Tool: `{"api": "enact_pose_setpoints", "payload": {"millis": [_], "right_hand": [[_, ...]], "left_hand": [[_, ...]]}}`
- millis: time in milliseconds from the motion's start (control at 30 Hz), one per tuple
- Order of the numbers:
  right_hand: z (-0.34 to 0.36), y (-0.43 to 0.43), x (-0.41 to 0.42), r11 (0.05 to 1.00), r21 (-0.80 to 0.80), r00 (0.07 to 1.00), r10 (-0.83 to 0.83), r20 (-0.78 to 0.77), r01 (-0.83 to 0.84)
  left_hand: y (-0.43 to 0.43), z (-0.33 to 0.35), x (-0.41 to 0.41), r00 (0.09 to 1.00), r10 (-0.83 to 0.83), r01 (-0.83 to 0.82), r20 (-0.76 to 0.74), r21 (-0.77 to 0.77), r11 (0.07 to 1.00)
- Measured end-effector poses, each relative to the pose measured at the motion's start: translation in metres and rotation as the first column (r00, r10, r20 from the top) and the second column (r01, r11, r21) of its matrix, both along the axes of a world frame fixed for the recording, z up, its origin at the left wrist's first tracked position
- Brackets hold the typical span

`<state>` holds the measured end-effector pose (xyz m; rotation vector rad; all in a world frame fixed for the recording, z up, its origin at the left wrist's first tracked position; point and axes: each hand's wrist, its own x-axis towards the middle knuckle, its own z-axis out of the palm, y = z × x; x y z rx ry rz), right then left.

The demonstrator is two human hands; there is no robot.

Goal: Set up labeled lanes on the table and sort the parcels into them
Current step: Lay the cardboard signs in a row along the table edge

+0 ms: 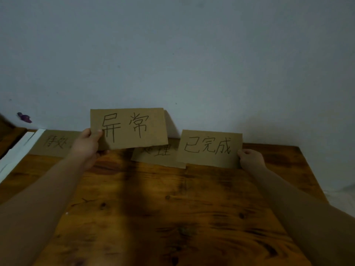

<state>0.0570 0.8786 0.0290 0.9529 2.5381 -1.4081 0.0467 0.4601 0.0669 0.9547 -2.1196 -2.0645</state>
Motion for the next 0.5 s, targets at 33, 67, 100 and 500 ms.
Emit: {"api": "enact_pose_setpoints", "payload": {"millis": [33,67,100,500], "right_hand": [[-0.004,0.007,-0.001,1.000,-0.016,1.000,-0.005,0.006,0.005],[-0.007,0.012,-0.002,1.000,-0.028,1.000,-0.003,0.011,0.003],[-0.010,0.015,-0.003,0.999,-0.038,1.000,0.003,0.014,-0.002],[-0.042,0.057,-0.017,0.990,0.134,0.995,0.040,0.089,-0.052]], "left_hand": [[0.008,-0.003,0.000,1.000,0.002,-0.002,0.011,-0.007,1.000],[0.014,-0.005,0.000,1.000,0.004,-0.004,0.017,-0.015,1.000],[0.021,-0.006,-0.001,1.000,0.002,-0.001,0.018,-0.022,1.000],[0.049,-0.005,-0.004,1.000,0.010,-0.009,0.011,-0.076,0.997]]}}
